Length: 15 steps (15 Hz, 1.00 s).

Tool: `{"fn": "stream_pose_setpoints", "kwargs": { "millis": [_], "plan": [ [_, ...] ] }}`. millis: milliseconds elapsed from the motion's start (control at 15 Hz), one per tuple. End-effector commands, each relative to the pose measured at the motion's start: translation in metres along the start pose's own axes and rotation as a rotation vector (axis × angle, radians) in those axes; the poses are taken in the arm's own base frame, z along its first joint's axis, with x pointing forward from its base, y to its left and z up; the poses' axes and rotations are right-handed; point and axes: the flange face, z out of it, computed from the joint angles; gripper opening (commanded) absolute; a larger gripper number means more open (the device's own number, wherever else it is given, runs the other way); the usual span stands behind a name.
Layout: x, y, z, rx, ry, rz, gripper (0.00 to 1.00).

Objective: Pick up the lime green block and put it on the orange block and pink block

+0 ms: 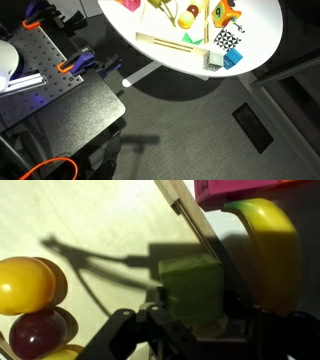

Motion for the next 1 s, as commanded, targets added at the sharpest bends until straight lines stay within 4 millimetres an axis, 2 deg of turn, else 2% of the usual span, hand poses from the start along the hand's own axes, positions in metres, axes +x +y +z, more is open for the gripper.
{"fn": "stream_pose_setpoints", "kwargs": {
  "millis": [0, 733, 867, 933],
  "plan": [
    [0.005, 0.002, 0.0, -0.011, 0.008, 0.014, 0.34],
    [0.001, -0.008, -0.036, -0.014, 0.049, 0.043, 0.23],
    [0.0, -0.013, -0.046, -0.012, 0.064, 0.045, 0.02],
    [-0.001, -0.015, -0.051, -0.012, 0.071, 0.043, 0.01]
  ]
}}
